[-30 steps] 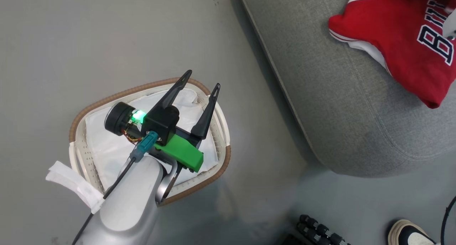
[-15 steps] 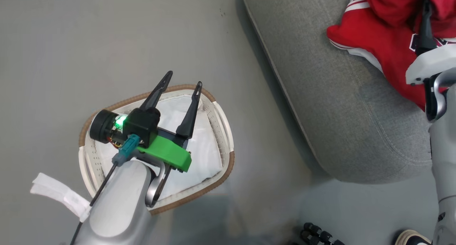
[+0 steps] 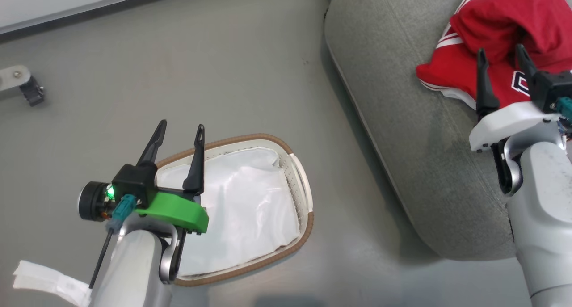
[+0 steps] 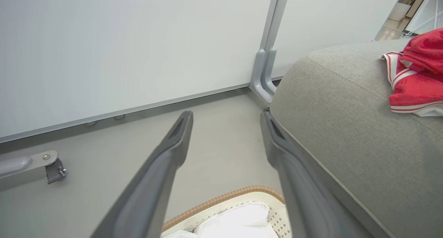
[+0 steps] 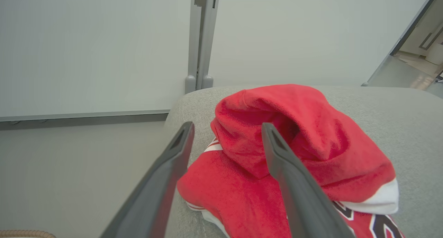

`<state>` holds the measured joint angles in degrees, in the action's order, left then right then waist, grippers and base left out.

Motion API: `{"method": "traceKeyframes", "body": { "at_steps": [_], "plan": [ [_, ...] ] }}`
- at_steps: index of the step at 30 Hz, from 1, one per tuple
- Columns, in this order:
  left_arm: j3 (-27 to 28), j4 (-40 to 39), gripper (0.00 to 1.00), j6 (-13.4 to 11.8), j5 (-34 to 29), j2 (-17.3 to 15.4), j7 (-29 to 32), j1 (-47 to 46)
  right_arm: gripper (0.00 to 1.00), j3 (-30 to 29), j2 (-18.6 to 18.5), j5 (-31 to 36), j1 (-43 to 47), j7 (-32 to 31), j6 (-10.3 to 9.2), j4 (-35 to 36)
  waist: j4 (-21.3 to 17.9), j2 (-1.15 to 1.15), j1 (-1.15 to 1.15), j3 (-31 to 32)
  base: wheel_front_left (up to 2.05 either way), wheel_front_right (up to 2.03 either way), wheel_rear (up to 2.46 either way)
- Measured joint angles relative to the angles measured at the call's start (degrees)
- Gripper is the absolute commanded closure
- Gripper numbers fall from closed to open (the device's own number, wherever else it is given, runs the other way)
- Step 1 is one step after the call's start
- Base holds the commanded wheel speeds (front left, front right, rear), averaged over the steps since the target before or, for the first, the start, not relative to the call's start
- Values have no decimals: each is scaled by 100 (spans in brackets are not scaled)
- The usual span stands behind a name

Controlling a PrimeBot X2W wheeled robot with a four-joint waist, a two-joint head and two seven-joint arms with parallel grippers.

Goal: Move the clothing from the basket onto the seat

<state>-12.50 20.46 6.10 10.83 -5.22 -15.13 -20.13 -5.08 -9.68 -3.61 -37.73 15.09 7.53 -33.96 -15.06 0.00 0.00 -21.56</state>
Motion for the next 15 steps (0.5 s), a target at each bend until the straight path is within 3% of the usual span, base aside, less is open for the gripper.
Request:
{"method": "traceKeyframes", "body": {
  "at_steps": [15],
  "plan": [
    [1121,10,0,-223,-397,155,0,848,0,286,530,-109,962,0,0,188,786,0,0,904,0,0,0]
  ]
}}
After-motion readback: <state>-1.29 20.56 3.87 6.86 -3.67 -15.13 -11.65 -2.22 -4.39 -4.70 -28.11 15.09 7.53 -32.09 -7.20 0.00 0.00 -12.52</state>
